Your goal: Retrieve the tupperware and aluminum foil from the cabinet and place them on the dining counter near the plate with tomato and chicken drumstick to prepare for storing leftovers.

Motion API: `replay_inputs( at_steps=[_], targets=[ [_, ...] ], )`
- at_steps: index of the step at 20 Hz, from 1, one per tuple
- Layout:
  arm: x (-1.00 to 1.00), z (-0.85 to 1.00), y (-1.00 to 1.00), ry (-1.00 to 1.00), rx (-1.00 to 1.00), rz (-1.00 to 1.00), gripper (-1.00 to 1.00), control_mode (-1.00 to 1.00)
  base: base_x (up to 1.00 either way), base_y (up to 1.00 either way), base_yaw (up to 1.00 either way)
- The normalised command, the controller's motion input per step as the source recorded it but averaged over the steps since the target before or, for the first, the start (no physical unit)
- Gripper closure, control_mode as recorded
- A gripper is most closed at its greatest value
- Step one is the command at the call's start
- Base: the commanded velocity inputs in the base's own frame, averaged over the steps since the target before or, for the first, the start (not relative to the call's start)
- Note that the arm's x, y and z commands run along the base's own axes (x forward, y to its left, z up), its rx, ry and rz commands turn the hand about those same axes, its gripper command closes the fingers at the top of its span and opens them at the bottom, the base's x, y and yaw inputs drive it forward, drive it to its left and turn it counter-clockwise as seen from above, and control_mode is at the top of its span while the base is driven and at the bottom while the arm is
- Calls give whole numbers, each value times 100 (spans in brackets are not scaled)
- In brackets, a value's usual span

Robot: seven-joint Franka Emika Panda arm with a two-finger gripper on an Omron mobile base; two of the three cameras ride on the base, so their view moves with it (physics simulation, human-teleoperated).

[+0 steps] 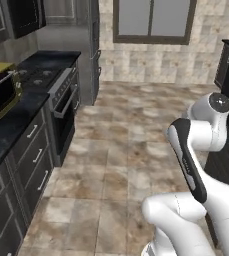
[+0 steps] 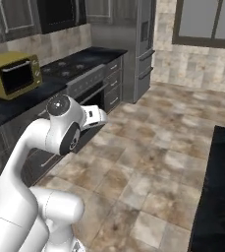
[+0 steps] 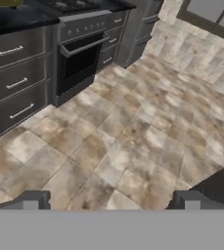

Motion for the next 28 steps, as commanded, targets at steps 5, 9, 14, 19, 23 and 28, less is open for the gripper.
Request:
replay_inputs(
  at_steps=[5,9,14,19,23,28],
  targets=[
    [0,0,0,0,0,0,-100,100,100,8,-8],
    [0,0,0,0,0,0,-100,100,100,14,-6],
    [0,0,0,0,0,0,-100,100,100,21,-5],
    [0,0,0,0,0,0,-100,100,100,21,-2],
    [0,0,0,0,0,0,-100,100,100,23,0],
    [0,0,0,0,0,0,-100,100,100,12,2]
  ],
)
